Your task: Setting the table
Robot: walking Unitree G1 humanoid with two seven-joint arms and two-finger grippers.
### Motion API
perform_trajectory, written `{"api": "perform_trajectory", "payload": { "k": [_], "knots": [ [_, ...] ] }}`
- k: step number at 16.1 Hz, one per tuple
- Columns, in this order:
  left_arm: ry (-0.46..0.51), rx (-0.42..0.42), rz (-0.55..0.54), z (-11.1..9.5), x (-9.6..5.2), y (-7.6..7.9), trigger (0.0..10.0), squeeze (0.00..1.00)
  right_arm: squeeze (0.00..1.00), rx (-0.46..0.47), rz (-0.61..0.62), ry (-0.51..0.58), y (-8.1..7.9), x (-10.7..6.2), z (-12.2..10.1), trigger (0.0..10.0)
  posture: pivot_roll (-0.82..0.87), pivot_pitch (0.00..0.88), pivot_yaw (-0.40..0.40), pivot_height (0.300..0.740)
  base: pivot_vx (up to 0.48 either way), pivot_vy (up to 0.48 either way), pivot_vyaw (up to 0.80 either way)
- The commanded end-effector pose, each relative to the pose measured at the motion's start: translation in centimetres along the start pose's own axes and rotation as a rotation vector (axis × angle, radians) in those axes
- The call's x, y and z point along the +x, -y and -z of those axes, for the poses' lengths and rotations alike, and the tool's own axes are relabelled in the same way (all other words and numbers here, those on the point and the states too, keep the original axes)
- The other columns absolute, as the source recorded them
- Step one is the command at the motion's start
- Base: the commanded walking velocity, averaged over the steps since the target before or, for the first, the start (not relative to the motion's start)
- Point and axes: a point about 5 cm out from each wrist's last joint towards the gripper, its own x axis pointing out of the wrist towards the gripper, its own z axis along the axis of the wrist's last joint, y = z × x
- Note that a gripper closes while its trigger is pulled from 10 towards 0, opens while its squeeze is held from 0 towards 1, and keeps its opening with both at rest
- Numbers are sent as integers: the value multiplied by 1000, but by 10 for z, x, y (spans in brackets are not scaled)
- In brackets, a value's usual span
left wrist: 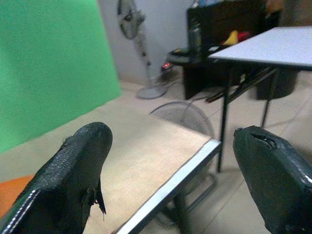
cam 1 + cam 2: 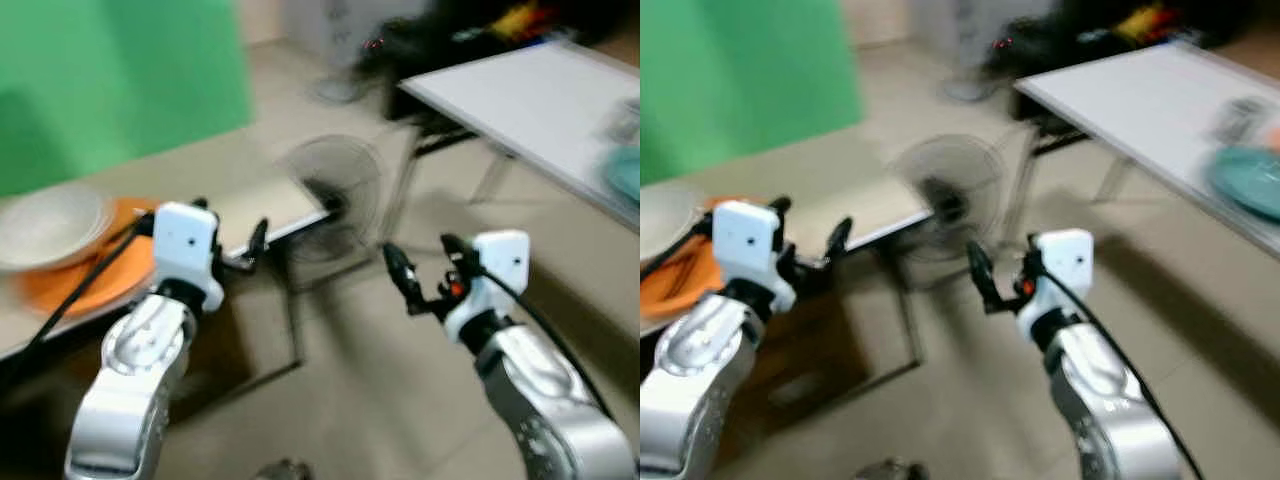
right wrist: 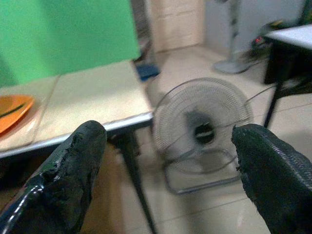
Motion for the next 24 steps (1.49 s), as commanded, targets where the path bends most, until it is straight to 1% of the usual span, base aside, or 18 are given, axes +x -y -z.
{"api": "perform_trajectory", "payload": {
  "k": [1, 5, 10, 12, 13, 15, 16, 22, 23, 24],
  "knots": [
    [12, 11, 3, -2, -1, 0, 10000, 0, 1000, 17, -21, -8, -2, 0, 1, 10000, 58, 39, 32, 740, 0, 0, 800],
    [16, 15, 11, -3, 0, 0, 10000, 0, 1000, 20, -48, -17, -5, 1, 3, 10000, 64, 35, 29, 740, 0, 0, 800],
    [22, 20, 15, -4, -1, -1, 10000, 0, 1000, 22, -70, -22, -7, 2, 4, 10000, 71, 34, 22, 740, 291, 0, 800],
    [27, 26, 16, -5, 0, -2, 10000, 0, 1000, 17, -59, -16, -6, 2, 3, 10000, 72, 31, 22, 740, 300, 0, 800],
    [27, 27, 16, -5, 0, -3, 10000, 0, 1000, 17, -57, -16, -6, 3, 3, 10000, 72, 29, 22, 740, 300, 0, 0],
    [31, 34, 17, -7, 1, -5, 10000, 0, 1000, 34, -4, 1, 0, 4, 2, 10000, 73, 26, 25, 740, 300, 0, 0],
    [30, 35, 17, -7, 1, -6, 10000, 0, 1000, 32, 4, 6, 0, 4, 1, 10000, 73, 22, 26, 740, 311, 0, 0],
    [27, 37, 25, -7, 0, -6, 10000, 0, 1000, 38, -19, 8, -2, 5, 0, 10000, 78, 19, 24, 740, 312, 0, 0],
    [27, 37, 25, -7, -1, -6, 10000, 0, 1000, 16, -21, 2, -1, 7, 0, 10000, 79, 18, 23, 740, 311, 0, 0],
    [27, 38, 24, -7, -1, -7, 10000, 0, 1000, 5, -18, 0, 0, 8, 0, 10000, 79, 18, 23, 740, 311, 0, 800]
  ]
}}
